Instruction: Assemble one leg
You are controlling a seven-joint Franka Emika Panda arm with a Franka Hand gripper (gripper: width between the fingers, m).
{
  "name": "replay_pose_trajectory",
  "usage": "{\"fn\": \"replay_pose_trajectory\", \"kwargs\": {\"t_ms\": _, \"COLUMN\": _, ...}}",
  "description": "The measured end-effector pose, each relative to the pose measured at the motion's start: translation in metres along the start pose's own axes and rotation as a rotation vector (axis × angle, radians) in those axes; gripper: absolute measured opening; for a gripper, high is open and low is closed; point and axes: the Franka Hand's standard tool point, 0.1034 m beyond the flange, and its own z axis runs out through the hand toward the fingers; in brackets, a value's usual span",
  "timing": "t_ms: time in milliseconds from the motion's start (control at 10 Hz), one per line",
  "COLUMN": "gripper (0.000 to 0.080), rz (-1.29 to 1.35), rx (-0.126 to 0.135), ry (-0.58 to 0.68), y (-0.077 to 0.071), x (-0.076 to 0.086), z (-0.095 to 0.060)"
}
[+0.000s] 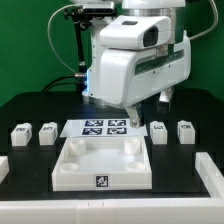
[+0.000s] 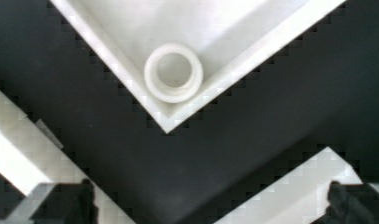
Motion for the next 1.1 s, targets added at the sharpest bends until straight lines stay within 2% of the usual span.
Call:
{"fn": "replay_pose_trajectory", "kwargs": {"t_ms": 400, "gripper": 0.0650, "rz": -0.043, "rx": 0.001, "ry": -0.001, "y": 0.000, "x": -0.001, "z": 0.000}}
{"fn": "replay_pose_trajectory", "kwargs": {"t_ms": 500, "gripper": 0.0650, "rz": -0.083, "rx": -0.004, "ry": 0.001, "y": -0.004, "x": -0.012, "z": 0.004}}
{"fn": "replay_pose_trajectory", "kwargs": {"t_ms": 600, "gripper": 0.0650, "rz": -0.213, "rx": -0.005, "ry": -0.002, "y": -0.015, "x": -0.042, "z": 0.012}}
{"fn": "replay_pose_trajectory", "kwargs": {"t_ms": 700, "gripper": 0.0650, "rz": -0.375, "rx": 0.004, "ry": -0.006, "y": -0.025, "x": -0.068, "z": 0.023}}
{"fn": "replay_pose_trajectory", "kwargs": {"t_ms": 900, "gripper": 0.0650, "rz": -0.626, "rx": 0.027, "ry": -0.003, "y": -0.036, "x": -0.106, "z": 0.052}}
{"fn": "replay_pose_trajectory", "kwargs": {"t_ms": 1000, "gripper": 0.0650, "rz": -0.651, "rx": 0.041, "ry": 0.000, "y": -0.038, "x": -0.118, "z": 0.066}}
{"fn": "replay_pose_trajectory", "kwargs": {"t_ms": 1100, "gripper": 0.0650, "rz": -0.634, "rx": 0.052, "ry": 0.004, "y": -0.043, "x": -0.123, "z": 0.083}}
